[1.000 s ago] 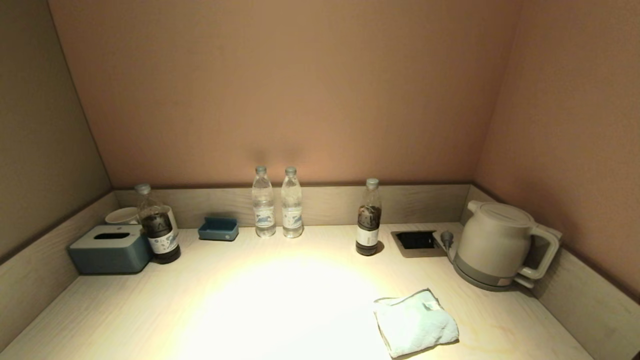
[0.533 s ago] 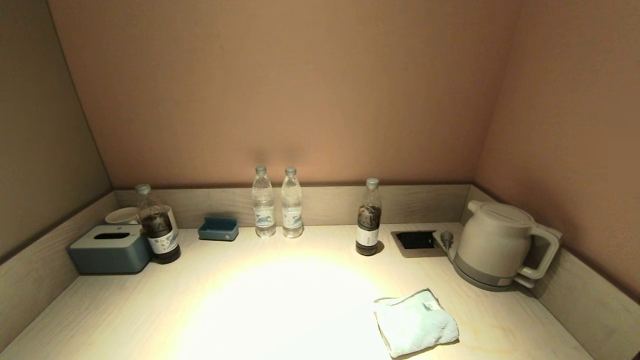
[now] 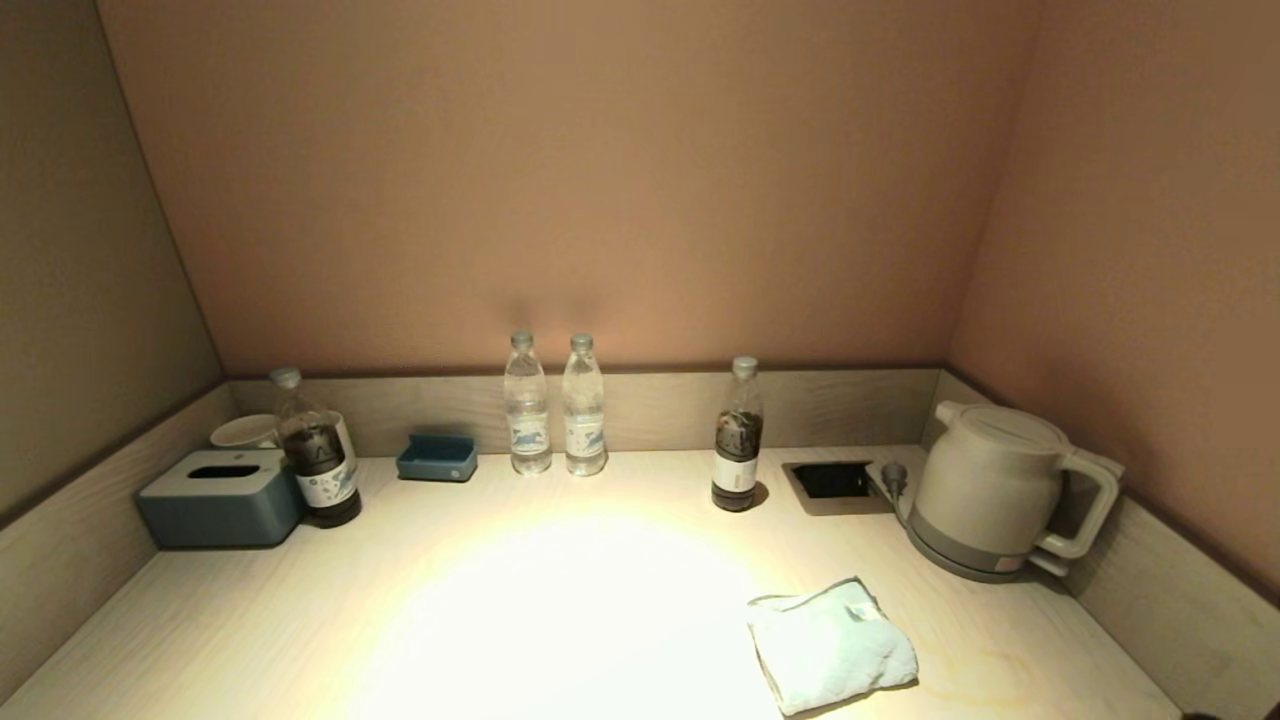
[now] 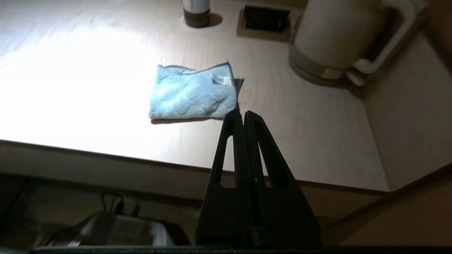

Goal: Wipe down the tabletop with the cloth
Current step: Pick up the tablecloth

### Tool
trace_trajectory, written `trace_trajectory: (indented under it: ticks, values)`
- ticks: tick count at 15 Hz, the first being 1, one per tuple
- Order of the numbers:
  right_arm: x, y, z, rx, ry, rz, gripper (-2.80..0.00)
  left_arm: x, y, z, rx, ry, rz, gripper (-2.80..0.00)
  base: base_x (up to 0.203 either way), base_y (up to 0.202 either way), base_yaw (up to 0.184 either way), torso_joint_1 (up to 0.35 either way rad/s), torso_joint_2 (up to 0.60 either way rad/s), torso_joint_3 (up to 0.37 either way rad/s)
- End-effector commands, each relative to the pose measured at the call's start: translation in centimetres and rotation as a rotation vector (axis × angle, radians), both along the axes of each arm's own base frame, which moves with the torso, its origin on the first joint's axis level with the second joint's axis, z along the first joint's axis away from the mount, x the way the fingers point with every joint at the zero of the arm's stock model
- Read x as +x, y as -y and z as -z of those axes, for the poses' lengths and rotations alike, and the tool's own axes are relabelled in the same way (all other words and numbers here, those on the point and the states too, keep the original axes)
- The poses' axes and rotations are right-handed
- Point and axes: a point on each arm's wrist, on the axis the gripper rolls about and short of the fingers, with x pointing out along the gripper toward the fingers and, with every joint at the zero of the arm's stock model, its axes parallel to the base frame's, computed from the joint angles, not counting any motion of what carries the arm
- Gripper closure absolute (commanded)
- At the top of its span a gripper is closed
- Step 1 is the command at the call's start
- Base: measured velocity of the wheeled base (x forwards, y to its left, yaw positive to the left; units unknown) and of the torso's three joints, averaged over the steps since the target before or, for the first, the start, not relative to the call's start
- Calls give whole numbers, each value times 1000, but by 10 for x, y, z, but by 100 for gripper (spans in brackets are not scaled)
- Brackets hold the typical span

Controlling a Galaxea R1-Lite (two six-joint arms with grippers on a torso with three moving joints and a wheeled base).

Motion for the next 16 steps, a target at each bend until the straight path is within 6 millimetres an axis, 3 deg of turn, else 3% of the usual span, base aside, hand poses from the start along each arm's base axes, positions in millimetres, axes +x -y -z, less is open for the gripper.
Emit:
trace_trajectory:
  ticks: [1,3,7,10,14,15,16]
  values:
    - [46,-4,-3,21,-170,-62,0,0,0,0,0,0,0,0,0,0,0,0,0,0]
    - [97,-8,4,43,-324,-71,0,0,0,0,0,0,0,0,0,0,0,0,0,0]
    - [192,-23,40,109,-550,-79,0,0,0,0,0,0,0,0,0,0,0,0,0,0]
    - [225,-41,55,122,-599,-97,0,0,0,0,0,0,0,0,0,0,0,0,0,0]
    - [239,-48,69,108,-637,-83,0,0,0,0,0,0,0,0,0,0,0,0,0,0]
    - [241,-48,70,107,-641,-83,-280,0,0,0,0,0,0,0,0,0,0,0,0,0]
    - [241,-48,72,104,-649,-82,-280,0,0,0,0,0,0,0,0,0,0,0,0,0]
